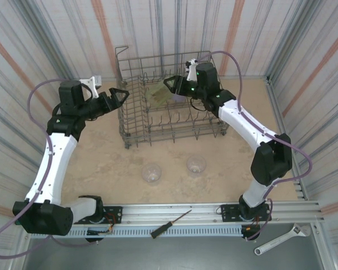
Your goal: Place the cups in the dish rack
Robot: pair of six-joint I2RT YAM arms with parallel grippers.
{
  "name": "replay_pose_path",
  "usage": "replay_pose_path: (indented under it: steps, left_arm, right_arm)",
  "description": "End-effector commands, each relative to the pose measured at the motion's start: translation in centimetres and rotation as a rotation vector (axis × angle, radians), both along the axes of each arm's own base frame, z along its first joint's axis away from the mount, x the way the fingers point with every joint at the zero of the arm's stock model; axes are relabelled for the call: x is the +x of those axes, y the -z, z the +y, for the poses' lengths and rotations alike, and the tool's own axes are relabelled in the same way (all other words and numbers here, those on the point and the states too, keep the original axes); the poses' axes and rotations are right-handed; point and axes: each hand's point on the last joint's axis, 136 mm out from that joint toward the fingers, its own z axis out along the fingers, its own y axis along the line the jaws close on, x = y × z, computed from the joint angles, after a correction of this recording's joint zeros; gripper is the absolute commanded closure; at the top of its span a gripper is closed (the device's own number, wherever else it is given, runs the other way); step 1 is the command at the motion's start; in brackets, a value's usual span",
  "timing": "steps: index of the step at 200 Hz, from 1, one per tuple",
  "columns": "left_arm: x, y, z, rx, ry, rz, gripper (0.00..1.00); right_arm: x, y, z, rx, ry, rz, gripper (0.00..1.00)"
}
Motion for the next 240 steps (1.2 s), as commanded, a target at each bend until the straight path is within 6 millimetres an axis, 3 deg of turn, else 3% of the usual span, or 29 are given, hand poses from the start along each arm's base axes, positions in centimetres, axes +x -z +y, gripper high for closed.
replay_pose_path:
  steps: [1, 67, 71, 91, 167, 240]
  left_arm:
    - [-1.6, 0.6, 0.5, 0.044, 0.037, 0.032, 0.01]
    - [-3.5, 3.2, 1.8, 0.175, 0.073, 0.124, 0.01]
    - [-3.6, 3.3, 1.9, 0.182, 0.071, 0.130, 0.01]
    - [-4.0, 3.9, 2.6, 0.206, 0.044, 0.145, 0.01]
    - [-4.9, 5.4, 2.5, 0.184, 0.047, 0.182, 0.01]
    - [-4.4, 6.5, 2.6, 0.177, 0.030, 0.209, 0.01]
  right_arm:
    - [0.4, -1.5, -0.1, -0.137, 0.073, -0.092, 0.59]
    - [1.0, 0.1, 3.1, -0.342, 0.109, -0.111, 0.59]
    - [1.2, -0.8, 3.3, -0.340, 0.112, -0.125, 0.59]
    - [1.4, -0.2, 4.0, -0.412, 0.120, -0.124, 0.59]
    - [2.9, 1.4, 3.5, -0.561, 0.198, -0.135, 0.59]
    - [3.7, 3.9, 2.9, -0.613, 0.211, -0.088, 0.58]
